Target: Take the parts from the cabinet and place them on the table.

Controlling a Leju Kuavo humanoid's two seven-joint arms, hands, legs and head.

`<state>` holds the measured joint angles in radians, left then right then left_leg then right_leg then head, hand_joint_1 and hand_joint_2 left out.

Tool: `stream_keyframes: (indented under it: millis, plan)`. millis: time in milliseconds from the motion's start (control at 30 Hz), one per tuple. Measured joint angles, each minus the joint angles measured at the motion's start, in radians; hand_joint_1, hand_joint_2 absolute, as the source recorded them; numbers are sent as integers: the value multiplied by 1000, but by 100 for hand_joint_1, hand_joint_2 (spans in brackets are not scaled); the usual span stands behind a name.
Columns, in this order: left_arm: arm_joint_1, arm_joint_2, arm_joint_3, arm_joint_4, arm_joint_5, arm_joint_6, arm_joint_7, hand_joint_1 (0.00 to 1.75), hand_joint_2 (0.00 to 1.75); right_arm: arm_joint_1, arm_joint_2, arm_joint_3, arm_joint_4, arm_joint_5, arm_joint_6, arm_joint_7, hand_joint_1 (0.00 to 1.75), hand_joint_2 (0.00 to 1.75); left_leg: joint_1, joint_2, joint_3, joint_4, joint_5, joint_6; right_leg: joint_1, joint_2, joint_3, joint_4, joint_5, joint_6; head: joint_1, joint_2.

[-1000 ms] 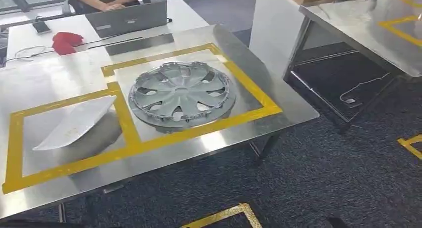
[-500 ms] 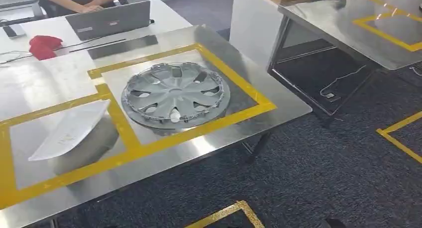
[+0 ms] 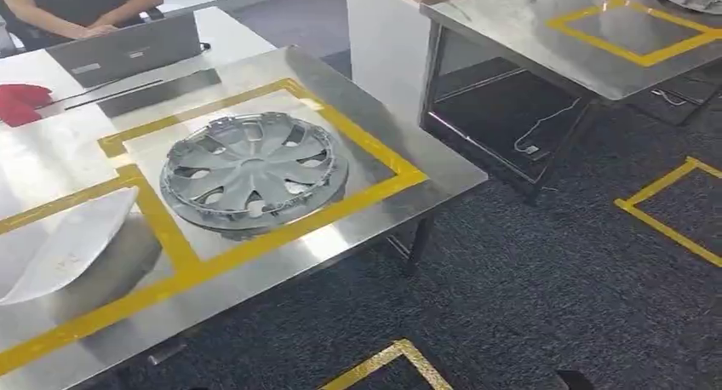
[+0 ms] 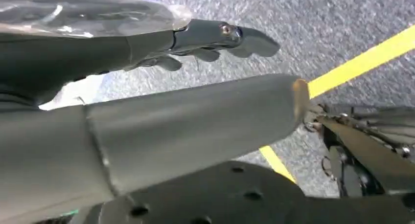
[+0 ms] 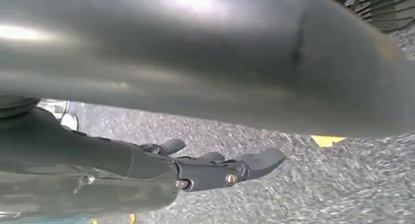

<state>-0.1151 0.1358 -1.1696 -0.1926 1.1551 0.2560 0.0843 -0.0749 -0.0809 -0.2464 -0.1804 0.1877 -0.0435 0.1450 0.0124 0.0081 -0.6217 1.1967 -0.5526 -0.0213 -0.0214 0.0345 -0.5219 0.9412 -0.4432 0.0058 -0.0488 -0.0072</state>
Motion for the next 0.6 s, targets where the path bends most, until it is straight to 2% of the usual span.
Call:
stream_keyframes:
  millis: [33,67,100,167,233,267,300,333,400,433,467,500,533,567,600]
  plan:
    - [0,2,0,0,0,0,0,0,0,0,0,0,0,0,0,-1,0,0,3,-4,46,-99,51,0,-2,10,3,1,-1,5,0,0]
    - [-1,2,0,0,0,0,0,0,0,0,0,0,1,0,0,-1,0,0,8,-25,90,-194,93,-1,-4,17,3,2,-2,11,0,0]
    - [-1,2,0,0,0,0,0,0,0,-1,0,0,1,0,0,-1,0,0,9,-51,105,-238,90,0,1,23,-2,7,-4,20,0,0]
    - [-3,2,0,0,0,-3,0,0,0,-1,0,0,1,0,0,-1,0,0,4,-42,101,-238,92,11,2,34,-7,6,-1,31,0,0]
    - [-5,1,0,0,0,-6,0,0,0,2,0,0,3,0,0,-1,0,0,1,-32,101,-240,94,26,-4,46,-9,1,2,45,1,0]
    - [-5,1,0,0,0,-6,0,0,0,2,0,0,3,0,0,-1,0,0,6,-21,104,-248,99,35,-8,35,-9,11,-6,48,1,0]
    - [-5,1,0,0,0,-7,-1,0,0,2,0,0,3,0,0,-1,0,0,4,-17,106,-251,100,41,-4,1,-24,49,-34,50,2,0]
    - [-4,1,0,0,0,-8,-1,0,0,0,0,0,3,0,0,-1,0,0,1,-10,105,-251,100,48,-4,-15,-62,126,-79,53,1,0]
    - [-2,1,0,0,0,-9,-1,0,0,0,0,0,3,0,0,0,0,0,-4,5,103,-250,99,50,-4,-23,-142,302,-154,55,1,0]
    - [-2,1,0,0,0,-10,-1,0,0,1,0,0,3,0,0,4,0,0,-6,12,103,-250,98,51,-4,-23,-162,344,-162,55,2,0]
    - [-2,1,0,0,-1,-13,-1,0,0,2,0,0,4,-1,0,6,0,0,-8,18,104,-250,98,51,-4,-25,-157,334,-144,53,1,0]
    - [-2,0,0,0,-2,-15,-1,0,0,2,0,0,4,-2,0,7,0,0,-9,23,106,-249,97,52,-4,-26,-130,280,-109,50,1,0]
    - [-3,-2,0,0,-2,-15,-1,0,0,2,0,0,4,-2,0,8,0,0,-10,28,108,-249,96,51,-1,-31,-84,191,-63,45,1,0]
    - [-3,-3,0,0,-3,-15,-1,0,0,1,0,0,4,-2,-1,8,0,0,-10,33,112,-249,95,48,3,-45,-33,94,-22,38,1,0]
    - [-3,-4,0,0,-3,-15,-1,0,0,0,0,0,4,-2,-2,8,0,0,-12,38,114,-248,92,45,12,-83,3,17,-12,29,1,0]
